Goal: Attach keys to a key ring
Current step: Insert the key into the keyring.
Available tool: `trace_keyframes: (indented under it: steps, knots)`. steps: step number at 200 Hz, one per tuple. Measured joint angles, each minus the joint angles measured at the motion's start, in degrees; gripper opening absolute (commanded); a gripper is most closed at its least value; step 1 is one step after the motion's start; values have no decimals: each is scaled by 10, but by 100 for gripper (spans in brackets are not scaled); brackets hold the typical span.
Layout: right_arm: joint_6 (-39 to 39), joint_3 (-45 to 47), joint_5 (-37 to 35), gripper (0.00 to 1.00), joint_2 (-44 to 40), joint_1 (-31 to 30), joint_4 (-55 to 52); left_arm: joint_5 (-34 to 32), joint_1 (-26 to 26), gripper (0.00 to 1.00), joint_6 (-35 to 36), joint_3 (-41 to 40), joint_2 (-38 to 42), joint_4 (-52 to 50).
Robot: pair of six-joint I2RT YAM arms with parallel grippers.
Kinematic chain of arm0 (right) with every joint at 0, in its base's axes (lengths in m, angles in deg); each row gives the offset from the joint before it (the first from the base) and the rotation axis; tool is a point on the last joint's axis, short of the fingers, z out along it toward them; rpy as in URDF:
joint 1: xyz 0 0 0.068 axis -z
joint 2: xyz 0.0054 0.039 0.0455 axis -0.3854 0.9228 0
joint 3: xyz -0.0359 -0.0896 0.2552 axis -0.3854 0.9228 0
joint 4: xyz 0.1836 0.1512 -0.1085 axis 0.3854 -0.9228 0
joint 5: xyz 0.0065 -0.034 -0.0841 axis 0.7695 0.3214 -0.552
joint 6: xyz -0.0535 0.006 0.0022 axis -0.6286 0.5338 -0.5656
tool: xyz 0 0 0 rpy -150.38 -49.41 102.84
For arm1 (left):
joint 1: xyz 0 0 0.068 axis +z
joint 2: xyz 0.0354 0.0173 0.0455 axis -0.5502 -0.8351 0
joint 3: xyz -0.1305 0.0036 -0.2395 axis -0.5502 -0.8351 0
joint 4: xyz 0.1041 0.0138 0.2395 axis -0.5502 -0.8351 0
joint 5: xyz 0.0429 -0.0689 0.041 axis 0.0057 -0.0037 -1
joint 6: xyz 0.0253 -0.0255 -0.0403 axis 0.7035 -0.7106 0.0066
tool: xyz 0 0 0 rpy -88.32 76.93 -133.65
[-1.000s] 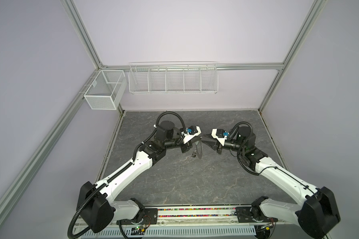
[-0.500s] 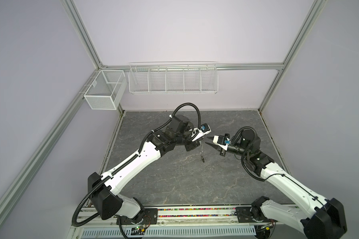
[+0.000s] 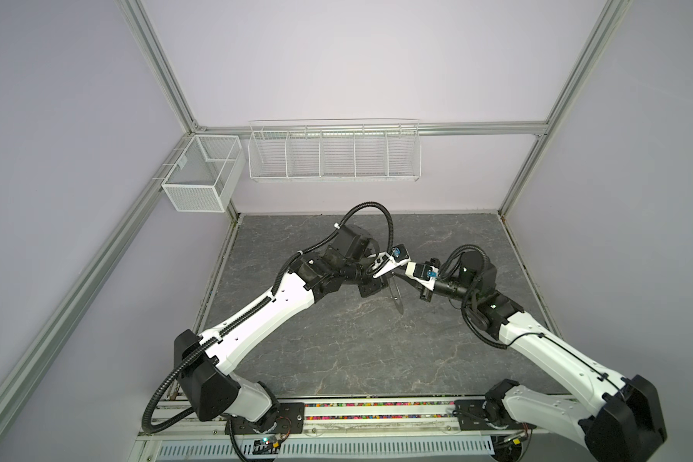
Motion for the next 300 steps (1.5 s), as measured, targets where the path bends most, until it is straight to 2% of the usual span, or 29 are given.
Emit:
trace_keyframes:
  steps: [45,117,169,199,223,241,276,300]
  knots:
    - [-3,0,-3,19,0,0,-7,4,0,0,0,0,0,0]
    - [0,0,12,19,0,0,-9,22,0,0,15,-2,2,0]
    - [0,-2,42,7,4,-1,-20,27,1,0,25,-15,14,0]
    - [1,-3,57,7,7,-1,-25,30,2,0,28,-26,23,4]
    - [8,-3,59,7,8,-1,-21,26,2,22,25,-41,33,19]
    - [30,2,57,7,9,-4,-1,24,5,33,24,-54,45,40]
    - [78,14,52,7,18,-4,45,39,30,42,11,-104,81,82]
    - [100,16,50,7,25,-4,67,44,48,42,-11,-158,106,122]
